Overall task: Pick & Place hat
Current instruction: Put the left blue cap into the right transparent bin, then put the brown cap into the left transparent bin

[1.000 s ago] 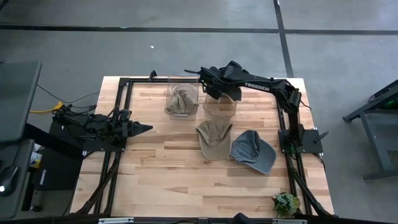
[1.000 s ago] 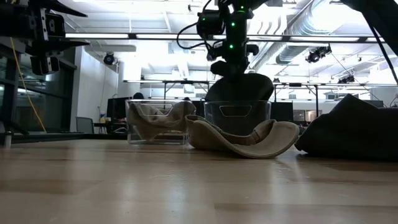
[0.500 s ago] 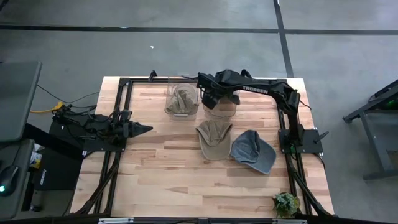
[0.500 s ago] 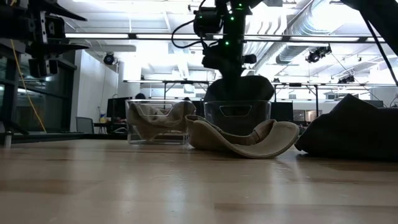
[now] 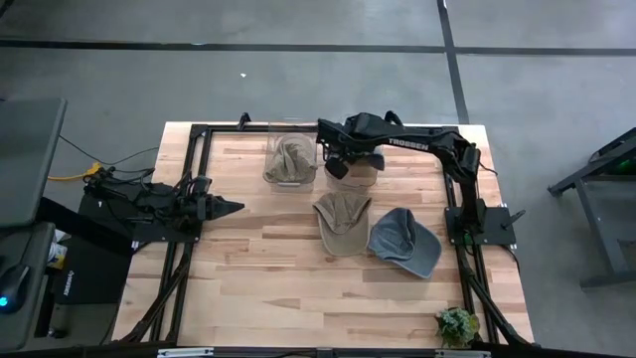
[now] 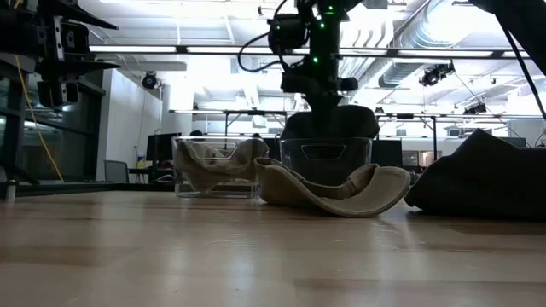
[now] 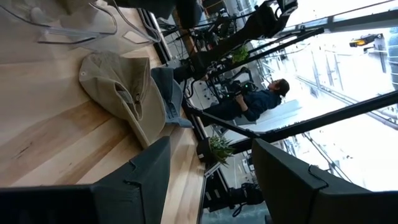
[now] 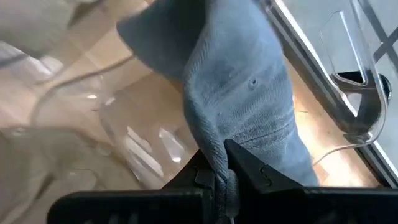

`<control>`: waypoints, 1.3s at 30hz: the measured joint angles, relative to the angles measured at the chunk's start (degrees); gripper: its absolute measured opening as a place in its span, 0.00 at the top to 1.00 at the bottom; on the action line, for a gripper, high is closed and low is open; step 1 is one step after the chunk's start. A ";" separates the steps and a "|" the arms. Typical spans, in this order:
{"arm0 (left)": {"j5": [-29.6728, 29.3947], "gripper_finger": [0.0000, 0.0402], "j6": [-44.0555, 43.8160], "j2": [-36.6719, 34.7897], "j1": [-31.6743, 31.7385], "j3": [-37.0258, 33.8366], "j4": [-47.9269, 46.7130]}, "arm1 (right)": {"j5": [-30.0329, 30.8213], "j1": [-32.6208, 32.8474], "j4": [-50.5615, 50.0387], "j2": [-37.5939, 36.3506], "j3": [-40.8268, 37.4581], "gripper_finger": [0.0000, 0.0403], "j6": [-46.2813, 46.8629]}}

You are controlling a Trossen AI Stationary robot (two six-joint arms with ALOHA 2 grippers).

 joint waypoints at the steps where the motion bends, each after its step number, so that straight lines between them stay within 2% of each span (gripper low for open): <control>1: -0.02 0.49 0.04 0.01 -0.01 0.00 0.00 | -0.58 -0.41 0.63 0.00 -1.10 0.97 -0.31; 4: -0.02 0.49 0.06 0.00 -0.01 0.00 0.02 | -4.51 -1.63 3.68 0.06 -5.78 0.97 -0.27; 9: 0.11 0.49 0.02 0.01 0.00 0.00 0.02 | -2.66 -1.70 6.12 0.09 -11.01 0.97 0.97; 20: 0.09 0.49 -0.39 0.01 0.00 0.00 -0.07 | -5.09 -0.63 10.97 -0.38 -11.68 0.96 -1.54; 30: 0.07 0.49 -0.43 -0.01 0.00 0.02 -0.11 | -7.00 -0.54 10.41 -0.48 -11.03 0.70 -3.52; 39: 0.04 0.49 -0.84 0.00 -0.01 0.02 -0.15 | -10.16 -0.54 6.31 -0.68 -0.66 0.53 -5.40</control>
